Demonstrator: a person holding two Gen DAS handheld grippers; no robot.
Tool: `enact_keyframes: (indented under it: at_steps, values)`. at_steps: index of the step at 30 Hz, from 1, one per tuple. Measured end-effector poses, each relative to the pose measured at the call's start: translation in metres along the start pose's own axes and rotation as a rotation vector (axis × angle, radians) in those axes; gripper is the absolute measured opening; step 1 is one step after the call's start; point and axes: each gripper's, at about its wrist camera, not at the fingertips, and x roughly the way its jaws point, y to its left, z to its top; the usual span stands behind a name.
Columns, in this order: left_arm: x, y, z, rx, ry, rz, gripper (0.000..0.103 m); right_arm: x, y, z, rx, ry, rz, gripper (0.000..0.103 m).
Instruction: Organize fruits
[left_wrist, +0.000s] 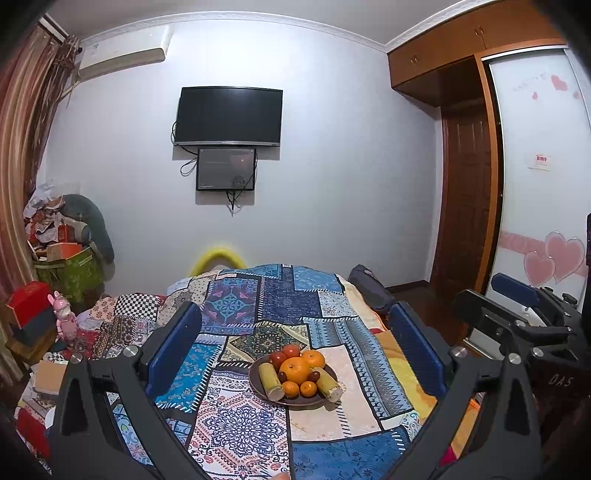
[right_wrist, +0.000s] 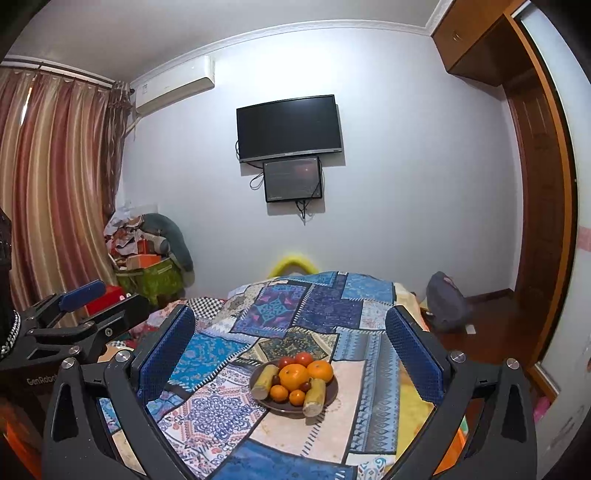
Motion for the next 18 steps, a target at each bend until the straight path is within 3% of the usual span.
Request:
enact_keyframes:
  at_steps: [18]
  values:
    - [0.0001, 0.0002, 0.0008, -0.004, 0.014, -0.008, 0.103, 0.0005, 0.0012, -0.0008, -0.003, 0.002, -0.008, 0.103]
